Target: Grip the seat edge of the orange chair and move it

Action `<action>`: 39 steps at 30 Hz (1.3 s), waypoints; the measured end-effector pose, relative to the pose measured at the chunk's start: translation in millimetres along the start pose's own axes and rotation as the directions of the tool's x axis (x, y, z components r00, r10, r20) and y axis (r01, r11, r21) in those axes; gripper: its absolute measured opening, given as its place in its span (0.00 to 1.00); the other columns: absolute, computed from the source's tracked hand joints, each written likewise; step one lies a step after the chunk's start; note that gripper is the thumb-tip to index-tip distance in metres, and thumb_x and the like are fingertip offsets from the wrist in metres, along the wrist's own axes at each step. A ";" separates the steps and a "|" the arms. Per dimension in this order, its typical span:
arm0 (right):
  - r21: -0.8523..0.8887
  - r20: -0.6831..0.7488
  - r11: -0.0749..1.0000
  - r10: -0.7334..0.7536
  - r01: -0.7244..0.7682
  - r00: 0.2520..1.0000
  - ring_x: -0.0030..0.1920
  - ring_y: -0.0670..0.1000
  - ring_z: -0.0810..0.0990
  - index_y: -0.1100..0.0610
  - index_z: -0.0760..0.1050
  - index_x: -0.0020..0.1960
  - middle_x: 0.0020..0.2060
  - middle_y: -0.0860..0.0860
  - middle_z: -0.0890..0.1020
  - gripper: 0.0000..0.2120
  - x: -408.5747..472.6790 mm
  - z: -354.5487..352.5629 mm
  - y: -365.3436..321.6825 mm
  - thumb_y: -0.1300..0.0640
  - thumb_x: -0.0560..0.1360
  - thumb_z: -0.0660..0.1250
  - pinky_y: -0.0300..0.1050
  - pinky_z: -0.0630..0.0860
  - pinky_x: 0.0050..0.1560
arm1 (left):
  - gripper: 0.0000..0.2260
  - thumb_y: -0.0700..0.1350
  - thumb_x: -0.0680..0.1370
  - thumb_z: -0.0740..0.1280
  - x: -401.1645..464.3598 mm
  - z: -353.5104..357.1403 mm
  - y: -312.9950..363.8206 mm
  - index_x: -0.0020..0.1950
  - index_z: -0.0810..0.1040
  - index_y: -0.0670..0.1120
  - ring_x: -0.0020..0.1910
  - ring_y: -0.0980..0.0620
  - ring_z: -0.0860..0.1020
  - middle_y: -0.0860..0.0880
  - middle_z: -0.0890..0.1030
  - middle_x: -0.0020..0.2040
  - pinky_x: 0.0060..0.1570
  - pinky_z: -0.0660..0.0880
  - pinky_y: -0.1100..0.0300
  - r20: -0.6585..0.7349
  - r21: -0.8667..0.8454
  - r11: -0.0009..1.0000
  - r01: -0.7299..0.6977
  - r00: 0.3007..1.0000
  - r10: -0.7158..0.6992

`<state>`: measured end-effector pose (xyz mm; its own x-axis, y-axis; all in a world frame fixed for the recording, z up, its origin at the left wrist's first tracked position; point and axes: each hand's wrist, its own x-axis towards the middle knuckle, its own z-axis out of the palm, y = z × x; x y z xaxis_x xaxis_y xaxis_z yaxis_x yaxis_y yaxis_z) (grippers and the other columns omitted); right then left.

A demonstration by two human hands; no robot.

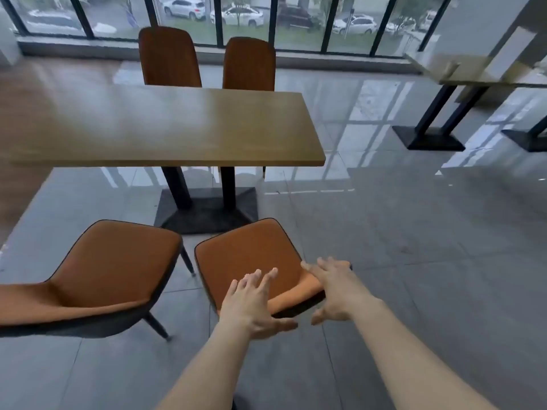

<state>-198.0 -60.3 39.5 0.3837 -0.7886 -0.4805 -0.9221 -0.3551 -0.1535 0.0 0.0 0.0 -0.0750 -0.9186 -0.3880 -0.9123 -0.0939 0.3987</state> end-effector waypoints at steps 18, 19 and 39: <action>-0.252 -0.143 0.968 -0.038 0.001 0.989 0.55 0.55 0.78 0.45 0.77 0.60 0.52 0.47 0.83 0.26 80.6 48.1 1.5 0.41 0.63 0.76 0.57 0.68 0.64 | 0.27 0.48 0.76 0.66 36.6 25.5 -73.4 0.73 0.61 0.60 0.57 0.50 0.75 0.58 0.74 0.67 0.51 0.74 0.54 -0.085 0.073 0.971 -0.227 0.969 0.233; -0.249 -0.135 0.969 -0.031 -0.003 0.990 0.51 0.55 0.79 0.45 0.79 0.57 0.48 0.47 0.84 0.25 85.5 50.3 -8.0 0.40 0.62 0.76 0.56 0.70 0.62 | 0.28 0.48 0.76 0.67 38.3 17.3 -86.0 0.74 0.61 0.61 0.58 0.51 0.75 0.59 0.74 0.68 0.51 0.74 0.54 -0.088 0.092 0.968 -0.234 0.966 0.242; -0.220 -0.329 0.976 -0.069 -0.005 0.942 0.27 0.56 0.76 0.51 0.75 0.37 0.27 0.49 0.76 0.18 167.6 22.0 -95.3 0.58 0.55 0.81 0.45 0.70 0.30 | 0.26 0.43 0.67 0.78 95.0 -68.4 -194.5 0.60 0.74 0.58 0.44 0.54 0.79 0.59 0.82 0.51 0.37 0.78 0.56 -0.241 0.155 0.944 -0.293 0.915 0.323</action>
<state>-46.9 -147.7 -45.4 0.4417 -0.8831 -0.1582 -0.8905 -0.4529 0.0421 197.9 -95.3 -57.6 -0.2667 -0.9634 -0.0263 -0.9014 0.2397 0.3607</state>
